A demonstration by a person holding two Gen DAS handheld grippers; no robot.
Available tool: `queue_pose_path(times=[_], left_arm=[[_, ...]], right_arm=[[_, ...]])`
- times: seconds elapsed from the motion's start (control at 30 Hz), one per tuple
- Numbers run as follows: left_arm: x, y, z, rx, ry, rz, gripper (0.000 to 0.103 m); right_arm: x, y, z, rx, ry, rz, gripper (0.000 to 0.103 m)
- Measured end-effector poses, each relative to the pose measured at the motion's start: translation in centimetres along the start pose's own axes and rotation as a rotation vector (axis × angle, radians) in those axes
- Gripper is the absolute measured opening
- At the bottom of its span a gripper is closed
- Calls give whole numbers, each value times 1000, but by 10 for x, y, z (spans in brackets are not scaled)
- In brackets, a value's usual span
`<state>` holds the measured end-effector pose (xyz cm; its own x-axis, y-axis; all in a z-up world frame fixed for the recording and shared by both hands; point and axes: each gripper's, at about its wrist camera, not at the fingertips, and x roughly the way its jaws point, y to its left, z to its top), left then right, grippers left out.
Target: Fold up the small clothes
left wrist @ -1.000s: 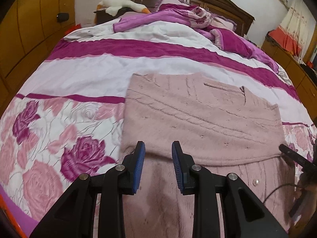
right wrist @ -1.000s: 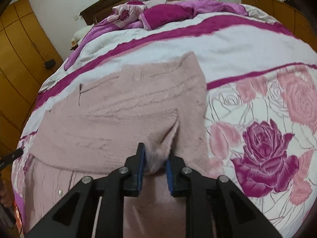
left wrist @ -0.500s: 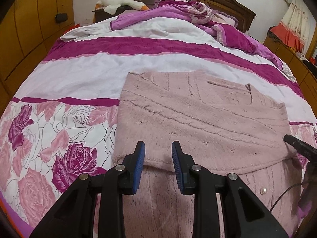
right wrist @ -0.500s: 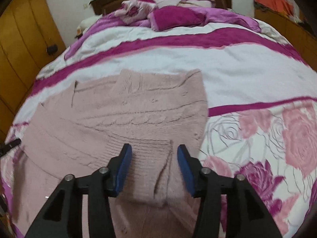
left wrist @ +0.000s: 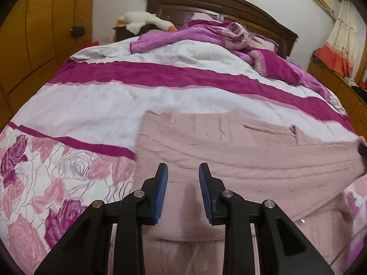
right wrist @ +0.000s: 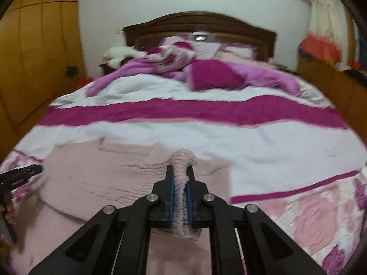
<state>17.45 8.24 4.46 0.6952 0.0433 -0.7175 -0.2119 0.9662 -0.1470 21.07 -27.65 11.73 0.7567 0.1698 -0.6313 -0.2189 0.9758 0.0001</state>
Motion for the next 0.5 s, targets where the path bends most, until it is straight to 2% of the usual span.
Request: queue_pose_path(times=[0.07, 0.13, 0.23, 0.37, 0.5], left_arm=[[14, 2, -2, -9, 22, 28, 6], [30, 5, -6, -12, 52, 47, 6], [35, 3, -8, 16, 44, 62, 6], [36, 3, -8, 21, 47, 59, 6], [25, 4, -8, 36, 60, 46, 6]], right_arm=[[20, -12, -5, 37, 47, -28, 9], [49, -21, -20, 59, 139, -43, 9], [85, -31, -47, 78, 238, -80, 12], [89, -43, -54, 167, 211, -43, 14], [76, -41, -50, 158, 221, -58, 30]])
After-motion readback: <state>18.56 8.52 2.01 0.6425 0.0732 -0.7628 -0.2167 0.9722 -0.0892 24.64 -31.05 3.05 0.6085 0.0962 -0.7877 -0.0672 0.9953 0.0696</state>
